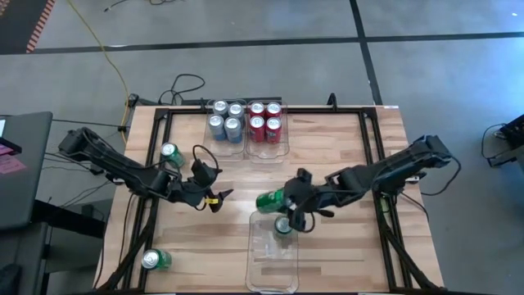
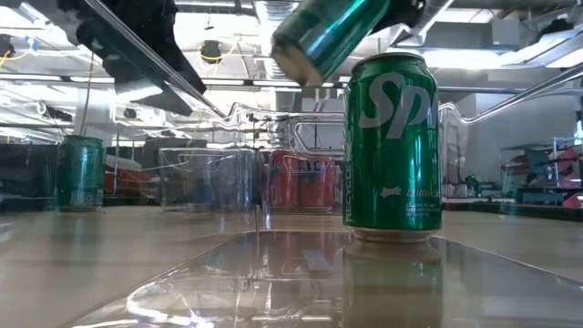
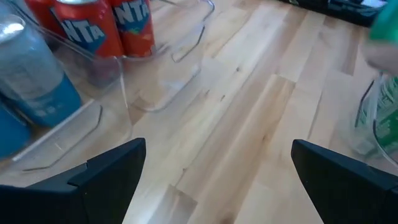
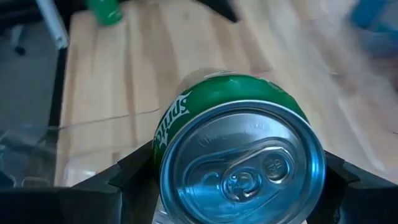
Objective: Sort soda cans
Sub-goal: Put the top right green soda can into the bottom transparent bin
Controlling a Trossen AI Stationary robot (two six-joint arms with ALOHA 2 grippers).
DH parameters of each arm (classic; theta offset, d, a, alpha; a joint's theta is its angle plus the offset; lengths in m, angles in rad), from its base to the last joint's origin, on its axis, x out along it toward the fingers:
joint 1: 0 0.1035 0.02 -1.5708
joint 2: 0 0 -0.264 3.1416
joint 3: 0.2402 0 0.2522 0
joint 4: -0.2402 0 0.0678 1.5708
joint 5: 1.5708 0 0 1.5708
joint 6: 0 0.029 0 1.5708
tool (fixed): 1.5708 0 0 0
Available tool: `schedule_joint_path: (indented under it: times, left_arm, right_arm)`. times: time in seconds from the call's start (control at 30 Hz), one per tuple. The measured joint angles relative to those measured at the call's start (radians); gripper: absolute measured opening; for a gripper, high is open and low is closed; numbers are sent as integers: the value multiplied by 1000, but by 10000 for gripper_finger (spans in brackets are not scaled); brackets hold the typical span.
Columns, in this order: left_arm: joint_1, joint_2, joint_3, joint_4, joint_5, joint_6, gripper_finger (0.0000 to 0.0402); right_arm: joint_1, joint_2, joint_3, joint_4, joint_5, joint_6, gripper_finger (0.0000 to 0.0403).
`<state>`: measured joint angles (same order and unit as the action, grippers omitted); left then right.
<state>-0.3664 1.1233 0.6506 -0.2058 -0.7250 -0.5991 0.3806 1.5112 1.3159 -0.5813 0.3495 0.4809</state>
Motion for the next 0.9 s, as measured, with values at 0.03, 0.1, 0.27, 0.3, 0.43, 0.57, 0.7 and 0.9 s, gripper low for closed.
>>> schedule_joint_path:
  times: [0.03, 0.1, 0.27, 0.3, 0.43, 0.57, 0.7, 0.9]
  left_arm:
    - [-1, 5, 0, 3, 7, 0, 398]
    - [-3, 9, 0, 14, 18, 0, 398]
    - [-5, 8, 1, 26, 45, 8, 398]
    - [-5, 8, 1, 26, 52, 8, 398]
    - [-5, 8, 1, 26, 80, 10, 398]
    - [-5, 8, 1, 34, 95, 11, 398]
    - [-6, 8, 1, 38, 95, 11, 398]
    - [-20, 8, 1, 39, 95, 11, 398]
  right_arm:
    - [6, 20, 0, 21, -9, -15, 304]
    - [23, 59, 6, 61, -12, -58, 304]
    - [79, 180, 107, 51, -18, -175, 304]
    - [90, 206, 138, 31, -20, -196, 304]
    - [110, 311, 270, -99, -43, -236, 304]
    - [111, 418, 414, -257, -47, -239, 304]
    - [105, 521, 543, -398, -48, -238, 304]
    - [81, 641, 690, -564, -82, -238, 304]
